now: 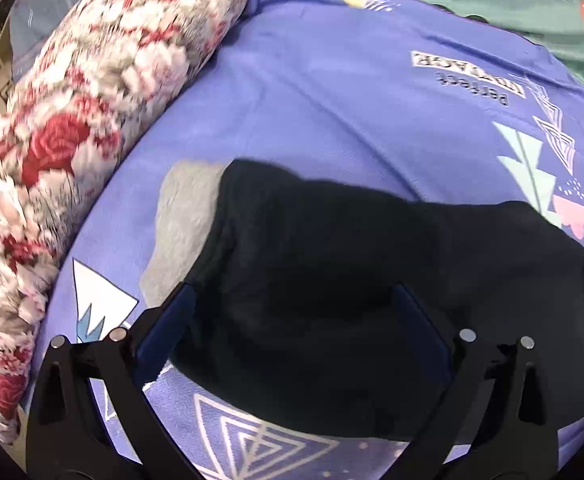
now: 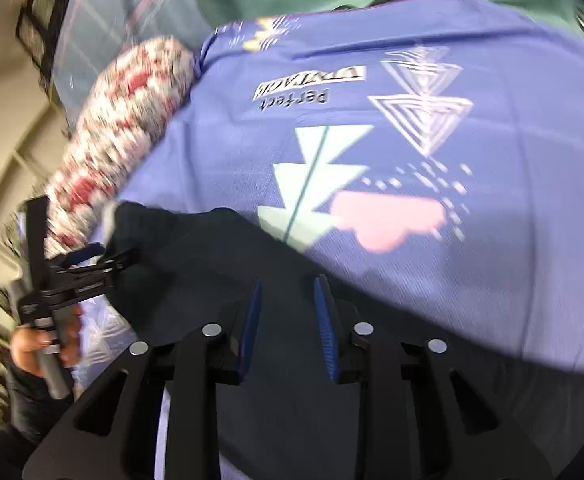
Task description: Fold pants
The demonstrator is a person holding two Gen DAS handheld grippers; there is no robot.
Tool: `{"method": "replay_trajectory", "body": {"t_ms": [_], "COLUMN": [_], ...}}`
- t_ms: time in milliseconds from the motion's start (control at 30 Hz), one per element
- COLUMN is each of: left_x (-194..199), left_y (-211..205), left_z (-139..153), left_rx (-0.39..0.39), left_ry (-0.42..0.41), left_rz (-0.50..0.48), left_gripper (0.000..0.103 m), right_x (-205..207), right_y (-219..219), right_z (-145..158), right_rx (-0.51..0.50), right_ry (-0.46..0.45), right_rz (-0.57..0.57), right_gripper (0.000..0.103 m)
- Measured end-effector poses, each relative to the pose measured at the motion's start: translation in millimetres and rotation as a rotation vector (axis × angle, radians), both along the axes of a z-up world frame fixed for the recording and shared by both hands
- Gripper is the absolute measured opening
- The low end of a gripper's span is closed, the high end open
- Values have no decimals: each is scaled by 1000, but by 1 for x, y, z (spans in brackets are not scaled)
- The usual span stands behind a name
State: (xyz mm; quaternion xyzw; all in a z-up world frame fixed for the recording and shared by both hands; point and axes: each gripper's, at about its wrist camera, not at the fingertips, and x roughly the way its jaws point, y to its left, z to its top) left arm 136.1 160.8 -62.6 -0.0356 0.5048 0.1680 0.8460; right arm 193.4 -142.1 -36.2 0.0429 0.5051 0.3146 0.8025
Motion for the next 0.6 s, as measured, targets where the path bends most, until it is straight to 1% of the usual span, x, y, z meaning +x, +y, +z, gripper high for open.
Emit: {"method": "replay_trajectory", "body": {"t_ms": [33, 133, 233, 300, 367, 433, 500, 600], "left_x": [-1, -2, -2, -3, -5, -4, -4, -3], "left_y": [5, 16, 15, 15, 14, 18, 20, 19], "left_z": [-3, -11, -19, -22, -22, -23, -23, -23], "left_rx": [-5, -25, -13, -5, -14, -28, -29, -28], "left_ry": [2, 14, 17, 12, 4, 0, -2, -8], "left_rz": [7, 2, -22, -27, -28, -32, -38, -38], "left_gripper": [100, 100, 101, 101, 101, 101, 101, 101], "right_x": [6, 28, 47, 58, 65, 64, 57, 47], "right_y": [11, 42, 72, 86, 94, 97, 97, 93], "right_z": [0, -7, -17, -24, -32, -35, -33, -32], "right_rx": [-14, -6, -36, -27, -10, 57, 55, 52], "right_ry": [-3, 27, 33, 66, 111, 171, 163, 175], "right_rz": [19, 95, 122, 131, 132, 154, 178, 193], "right_gripper": [27, 26, 26, 26, 25, 21, 21, 20]}}
